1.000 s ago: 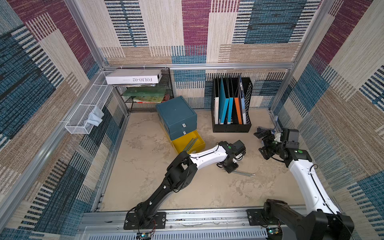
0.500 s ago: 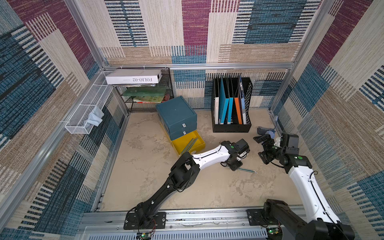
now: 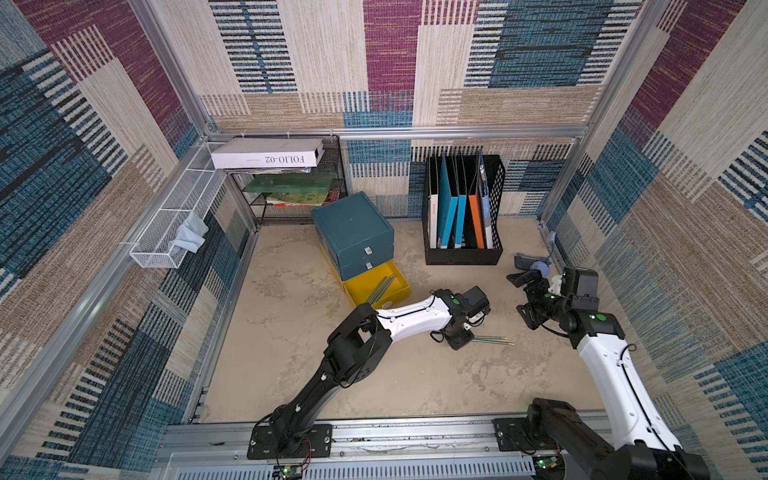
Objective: Please place the pencils in the drawer according to their color
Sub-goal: Adjust the pencil at the center of the board.
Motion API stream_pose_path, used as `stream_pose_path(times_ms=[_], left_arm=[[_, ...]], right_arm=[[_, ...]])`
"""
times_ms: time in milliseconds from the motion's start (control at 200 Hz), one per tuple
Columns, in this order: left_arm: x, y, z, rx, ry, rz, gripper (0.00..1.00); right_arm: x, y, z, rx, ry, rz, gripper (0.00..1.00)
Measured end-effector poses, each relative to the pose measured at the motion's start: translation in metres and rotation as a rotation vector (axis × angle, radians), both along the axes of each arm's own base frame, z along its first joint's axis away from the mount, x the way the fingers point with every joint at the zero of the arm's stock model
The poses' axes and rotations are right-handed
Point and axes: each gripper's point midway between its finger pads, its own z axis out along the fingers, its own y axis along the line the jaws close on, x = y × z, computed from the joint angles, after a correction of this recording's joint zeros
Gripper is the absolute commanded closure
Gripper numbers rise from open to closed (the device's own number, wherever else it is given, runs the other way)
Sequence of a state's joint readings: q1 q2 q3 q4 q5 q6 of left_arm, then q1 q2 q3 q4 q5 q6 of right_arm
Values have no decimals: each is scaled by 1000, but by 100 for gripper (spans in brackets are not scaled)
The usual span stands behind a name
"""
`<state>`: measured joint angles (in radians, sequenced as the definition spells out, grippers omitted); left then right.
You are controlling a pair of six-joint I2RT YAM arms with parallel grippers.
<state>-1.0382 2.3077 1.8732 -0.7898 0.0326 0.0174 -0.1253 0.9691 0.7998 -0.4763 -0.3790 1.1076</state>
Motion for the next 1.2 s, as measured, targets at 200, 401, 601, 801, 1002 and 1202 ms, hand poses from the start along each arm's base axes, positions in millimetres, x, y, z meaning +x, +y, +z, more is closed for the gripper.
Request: stream_pose_path(times_ms=[200,401,601,801,1002,1202], left_arm=[[2,1,13,9,-8,14,54],[18,-14,26,-28,-56,20,54],[28,-28,28,-44,-79,7,54],[27,-27,15,-21,-65,1,54],[24,-25,7,-9,-49,-2,54],[25,-26,3,-16,-51,-1,55]], right_arm=[[-1,0,-1,0,2,0,1],[-1,0,-1,-3,1,3,1],[-1,0,-1,-6,0,4,1],[-1,0,-1,-9,-1,6,1],[-1,0,-1,-10,-1,6,1],[-1,-1,-2,-12,1,4,1]])
